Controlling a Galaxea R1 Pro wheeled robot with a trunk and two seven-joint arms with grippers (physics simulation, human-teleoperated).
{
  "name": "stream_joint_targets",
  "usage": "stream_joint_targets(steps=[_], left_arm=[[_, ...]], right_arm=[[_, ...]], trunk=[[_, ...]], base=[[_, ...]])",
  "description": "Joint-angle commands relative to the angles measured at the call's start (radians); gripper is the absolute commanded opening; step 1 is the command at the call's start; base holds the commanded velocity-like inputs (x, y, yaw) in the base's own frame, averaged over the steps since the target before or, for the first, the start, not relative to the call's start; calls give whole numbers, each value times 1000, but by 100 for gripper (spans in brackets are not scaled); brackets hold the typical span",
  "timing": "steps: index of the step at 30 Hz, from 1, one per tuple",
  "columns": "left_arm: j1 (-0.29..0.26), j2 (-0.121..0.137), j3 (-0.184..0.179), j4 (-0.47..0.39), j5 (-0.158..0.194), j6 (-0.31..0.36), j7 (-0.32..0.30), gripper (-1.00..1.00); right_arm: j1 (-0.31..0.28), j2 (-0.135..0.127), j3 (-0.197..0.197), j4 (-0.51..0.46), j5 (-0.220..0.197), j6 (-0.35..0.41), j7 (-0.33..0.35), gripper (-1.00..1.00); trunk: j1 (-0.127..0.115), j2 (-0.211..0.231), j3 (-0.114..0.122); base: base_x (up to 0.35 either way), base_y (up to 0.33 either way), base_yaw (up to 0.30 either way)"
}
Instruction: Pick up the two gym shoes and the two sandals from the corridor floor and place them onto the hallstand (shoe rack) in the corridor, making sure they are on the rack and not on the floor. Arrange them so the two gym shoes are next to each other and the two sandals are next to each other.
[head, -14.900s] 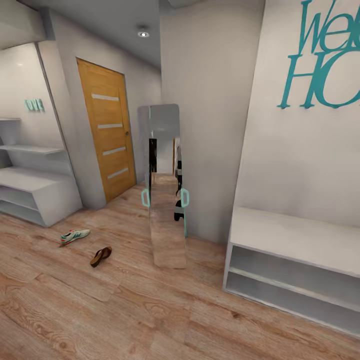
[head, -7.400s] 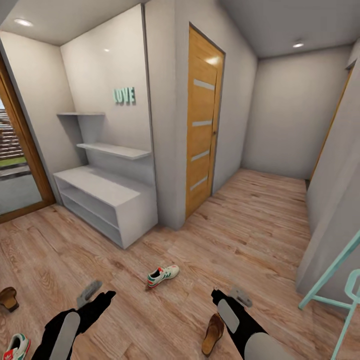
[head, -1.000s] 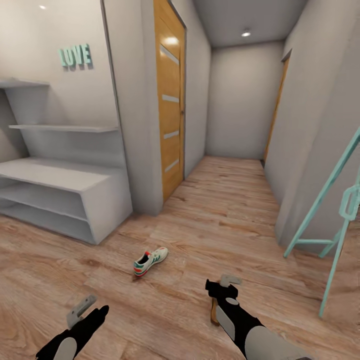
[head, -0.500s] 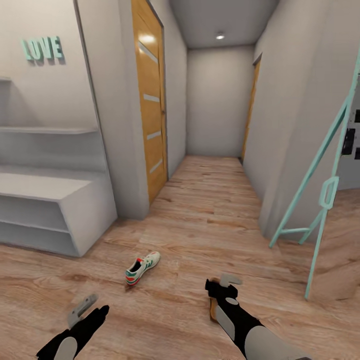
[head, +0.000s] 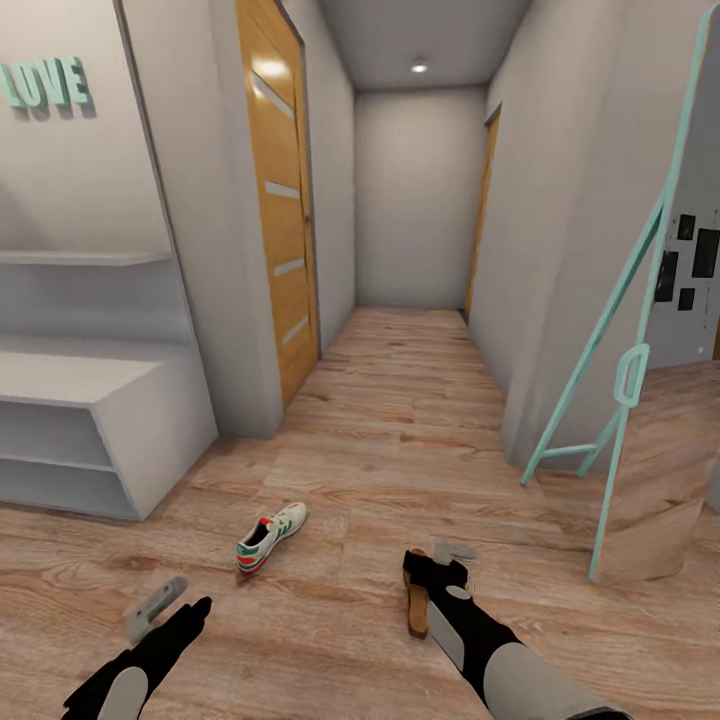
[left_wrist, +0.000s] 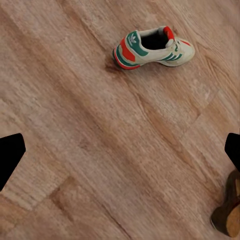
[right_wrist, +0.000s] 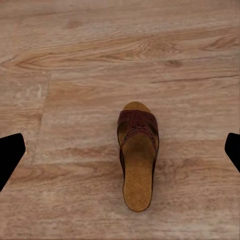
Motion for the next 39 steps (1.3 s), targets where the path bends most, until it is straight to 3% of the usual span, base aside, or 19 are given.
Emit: stream_joint_targets(steps=[1,26,39], left_arm=[[0,0,0,0,0,-6,0,100],[0,0,0,0,0,-12,0,100],[-28,13,-13,-39,11,-2,-5,100]], right_arm=[[-6,0,0,-6,0,0,0,100],[-15,0,0,-32,0,0,0,100],[-37,7,-5,-67,-11,2,-13,100]], trunk=[[0,0,0],[0,0,0],[6,-3,-50]], base=[[0,0,0],[0,0,0],[0,0,0]])
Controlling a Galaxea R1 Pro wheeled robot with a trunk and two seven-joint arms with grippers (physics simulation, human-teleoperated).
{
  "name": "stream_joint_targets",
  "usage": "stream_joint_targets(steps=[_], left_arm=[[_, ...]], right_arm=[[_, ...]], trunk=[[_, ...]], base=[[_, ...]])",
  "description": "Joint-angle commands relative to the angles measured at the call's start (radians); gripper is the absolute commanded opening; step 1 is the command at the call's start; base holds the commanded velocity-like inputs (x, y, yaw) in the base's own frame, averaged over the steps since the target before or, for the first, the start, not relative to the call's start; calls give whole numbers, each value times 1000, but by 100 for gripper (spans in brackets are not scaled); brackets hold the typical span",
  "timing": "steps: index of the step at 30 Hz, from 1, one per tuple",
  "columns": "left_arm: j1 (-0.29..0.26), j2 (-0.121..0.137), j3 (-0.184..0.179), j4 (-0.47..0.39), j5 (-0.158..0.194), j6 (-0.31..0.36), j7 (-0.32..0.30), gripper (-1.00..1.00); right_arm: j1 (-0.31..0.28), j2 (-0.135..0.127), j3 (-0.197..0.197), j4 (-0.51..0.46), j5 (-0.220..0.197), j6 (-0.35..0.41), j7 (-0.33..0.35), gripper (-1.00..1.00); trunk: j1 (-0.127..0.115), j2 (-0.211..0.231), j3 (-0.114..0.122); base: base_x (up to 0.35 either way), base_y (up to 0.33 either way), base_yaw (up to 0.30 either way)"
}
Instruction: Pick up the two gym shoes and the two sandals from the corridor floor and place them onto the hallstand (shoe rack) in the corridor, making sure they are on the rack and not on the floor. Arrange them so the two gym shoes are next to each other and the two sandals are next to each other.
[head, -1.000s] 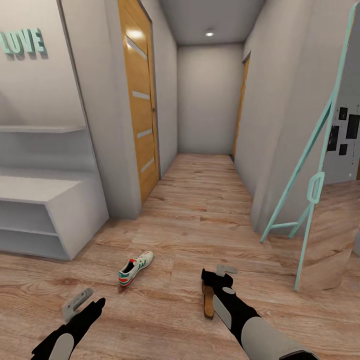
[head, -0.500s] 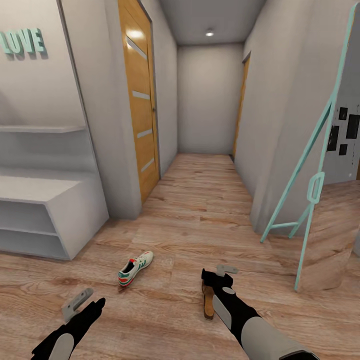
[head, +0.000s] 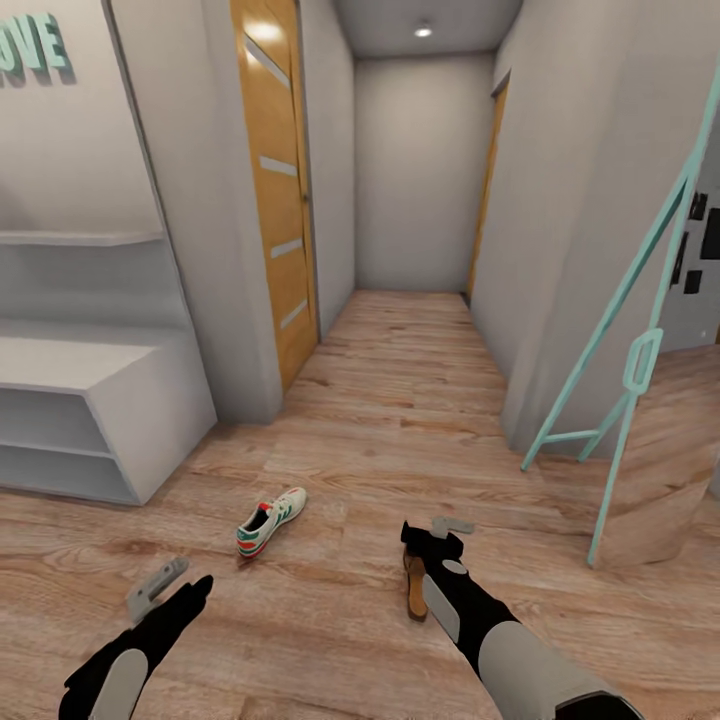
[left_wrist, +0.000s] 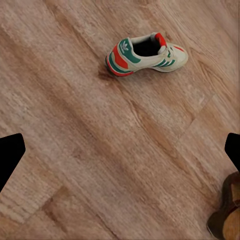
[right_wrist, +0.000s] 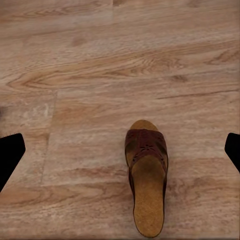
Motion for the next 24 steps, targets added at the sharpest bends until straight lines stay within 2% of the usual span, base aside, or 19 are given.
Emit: stream_joint_targets(steps=[1,10,11,16,24], left_arm=[[0,0,-1,-2,0,0,-1,100],[-1,-1,-10,-40,2,5,-4,100],[-1,-1,-30,-68,2,8,-4,100],[-1,-1,-70,-87,3,11,-4,100],[-1,-2,-96,-93,2,11,-5,100]], right_arm=[[0,0,0,0,0,0,0,100],[-4,-1,0,17,0,1,1,100],[-14,-1,-1,55,0,2,3,100],[-55,-4,-1,132,0,2,20,100],[-75,-20,-2,162,-1,-16,43,100]], trunk=[[0,0,-4],[4,-2,-39],[5,-3,-43],[7,-4,-62],[11,-6,-93]], base=[[0,0,0],[0,0,0],[0,0,0],[0,0,0],[0,0,0]])
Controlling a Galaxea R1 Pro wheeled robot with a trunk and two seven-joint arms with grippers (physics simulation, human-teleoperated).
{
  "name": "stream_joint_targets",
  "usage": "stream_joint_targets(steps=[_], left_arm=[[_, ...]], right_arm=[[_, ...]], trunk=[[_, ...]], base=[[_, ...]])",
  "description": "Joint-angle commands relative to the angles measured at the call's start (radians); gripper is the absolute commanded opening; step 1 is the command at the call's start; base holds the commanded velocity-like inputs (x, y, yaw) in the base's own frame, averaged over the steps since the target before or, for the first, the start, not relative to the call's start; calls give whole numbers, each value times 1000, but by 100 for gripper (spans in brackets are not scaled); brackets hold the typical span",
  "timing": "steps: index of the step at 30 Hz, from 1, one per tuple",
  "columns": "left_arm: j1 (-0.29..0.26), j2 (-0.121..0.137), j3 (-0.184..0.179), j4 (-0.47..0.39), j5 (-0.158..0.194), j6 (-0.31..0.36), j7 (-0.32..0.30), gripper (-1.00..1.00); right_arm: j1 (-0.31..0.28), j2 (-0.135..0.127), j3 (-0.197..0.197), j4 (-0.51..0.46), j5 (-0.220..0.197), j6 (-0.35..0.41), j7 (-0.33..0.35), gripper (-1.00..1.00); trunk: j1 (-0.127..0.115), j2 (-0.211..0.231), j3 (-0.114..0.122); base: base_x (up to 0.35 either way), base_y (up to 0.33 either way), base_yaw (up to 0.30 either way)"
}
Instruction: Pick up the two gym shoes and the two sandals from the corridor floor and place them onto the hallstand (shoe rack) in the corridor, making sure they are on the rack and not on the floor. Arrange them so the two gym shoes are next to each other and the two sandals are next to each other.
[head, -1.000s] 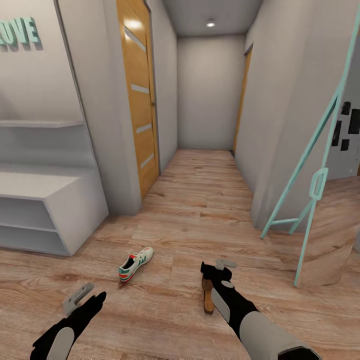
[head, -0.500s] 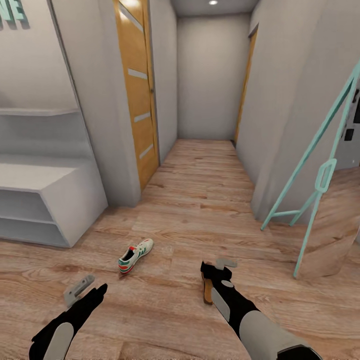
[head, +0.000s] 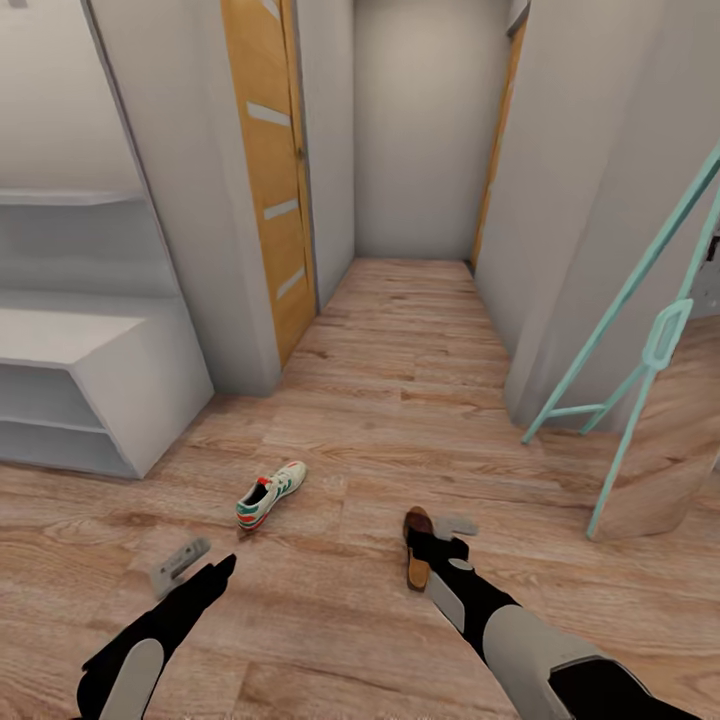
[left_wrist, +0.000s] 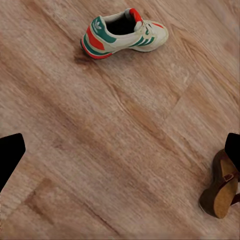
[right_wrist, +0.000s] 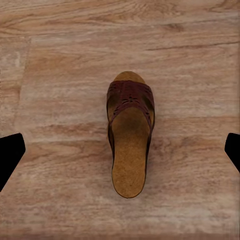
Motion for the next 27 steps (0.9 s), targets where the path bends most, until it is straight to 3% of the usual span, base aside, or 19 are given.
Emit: stream_joint_targets(steps=[1,5,9,14,25,27], left_arm=[[0,0,-1,0,0,0,0,100],[0,-1,-4,-1,0,0,0,100],[-2,-1,-68,2,2,2,0,100],[-7,-5,-100,10,2,0,-1,100],[-9,-12,-114,1,6,-1,-19,100],[-10,-5,-106,1,38,0,-69,100]], right_arm=[[-1,-1,0,0,0,-9,5,100],[-2,-3,0,0,-1,-68,26,100],[-2,-3,0,-1,1,-102,35,100],[-2,-2,1,-10,4,-108,36,100],[-1,-3,3,-64,6,-97,33,100],[-1,-2,3,-66,6,-98,29,100]], trunk=[[0,0,-4],[2,-1,-19],[4,-2,-35],[6,-3,-54],[11,-6,-97],[12,-6,-105]], base=[[0,0,0],[0,0,0],[0,0,0],[0,0,0],[0,0,0],[0,0,0]])
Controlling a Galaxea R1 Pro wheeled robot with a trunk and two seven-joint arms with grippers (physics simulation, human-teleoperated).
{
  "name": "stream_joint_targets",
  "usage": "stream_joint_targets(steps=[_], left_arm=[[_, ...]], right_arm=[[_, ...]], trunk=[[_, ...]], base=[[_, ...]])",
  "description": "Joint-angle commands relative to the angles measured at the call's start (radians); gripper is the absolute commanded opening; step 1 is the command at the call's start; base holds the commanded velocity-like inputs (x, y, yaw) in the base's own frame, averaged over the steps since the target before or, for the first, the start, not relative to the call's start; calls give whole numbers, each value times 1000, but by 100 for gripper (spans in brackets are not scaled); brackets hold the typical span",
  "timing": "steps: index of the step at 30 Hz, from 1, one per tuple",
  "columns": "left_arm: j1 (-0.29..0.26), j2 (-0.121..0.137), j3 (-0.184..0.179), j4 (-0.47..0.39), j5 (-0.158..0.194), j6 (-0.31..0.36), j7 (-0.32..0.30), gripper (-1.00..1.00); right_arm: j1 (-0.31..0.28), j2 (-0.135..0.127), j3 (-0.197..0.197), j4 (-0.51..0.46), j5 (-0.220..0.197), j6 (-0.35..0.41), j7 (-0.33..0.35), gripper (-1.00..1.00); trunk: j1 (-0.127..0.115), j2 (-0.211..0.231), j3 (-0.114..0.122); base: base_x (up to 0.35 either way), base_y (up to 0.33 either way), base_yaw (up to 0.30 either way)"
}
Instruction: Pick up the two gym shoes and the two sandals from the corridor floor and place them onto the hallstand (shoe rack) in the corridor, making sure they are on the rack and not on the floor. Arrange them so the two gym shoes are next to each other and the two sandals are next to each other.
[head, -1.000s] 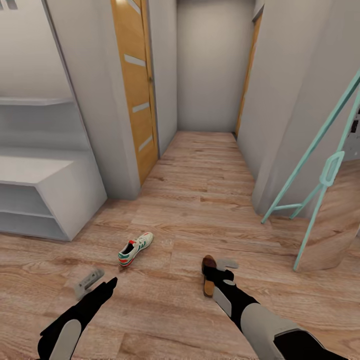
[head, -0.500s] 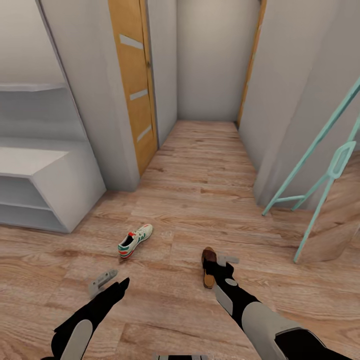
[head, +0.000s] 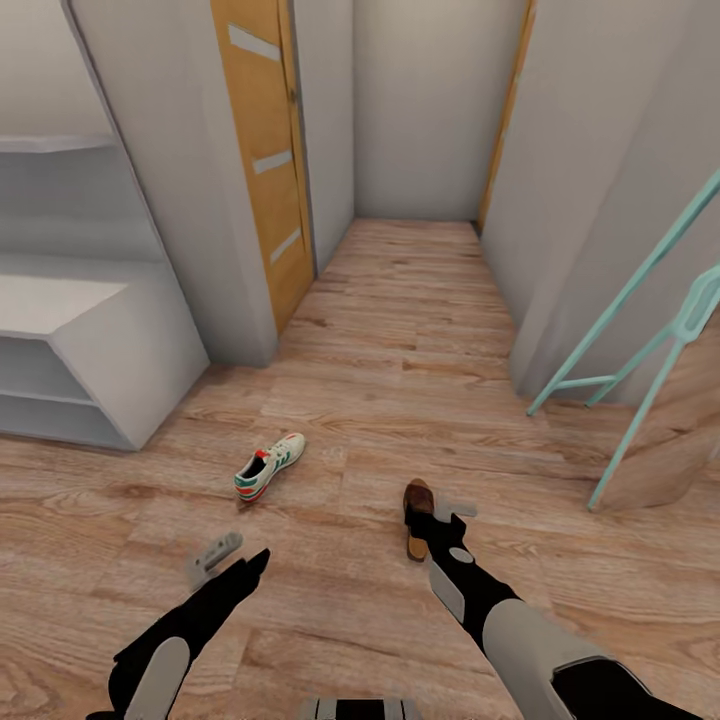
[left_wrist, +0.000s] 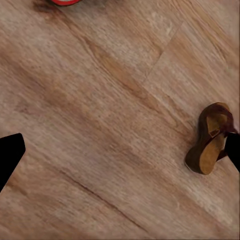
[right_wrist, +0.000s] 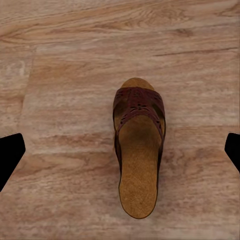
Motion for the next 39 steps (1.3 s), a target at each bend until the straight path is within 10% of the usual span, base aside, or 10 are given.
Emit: stream_joint_targets(steps=[1,12,39], left_arm=[[0,3,5,0,20,0,-21,100],[10,93,102,15,241,2,-166,100],[11,98,115,59,259,0,-169,100]], right_arm=[[0,0,0,0,0,0,-1,100],[0,0,0,-2,1,-1,-3,100],[6,5,-1,2,-1,-51,-8,100]], trunk=[[0,0,-4],[5,-3,-47],[17,-9,-151]], base=[[0,0,0],[0,0,0],[0,0,0]])
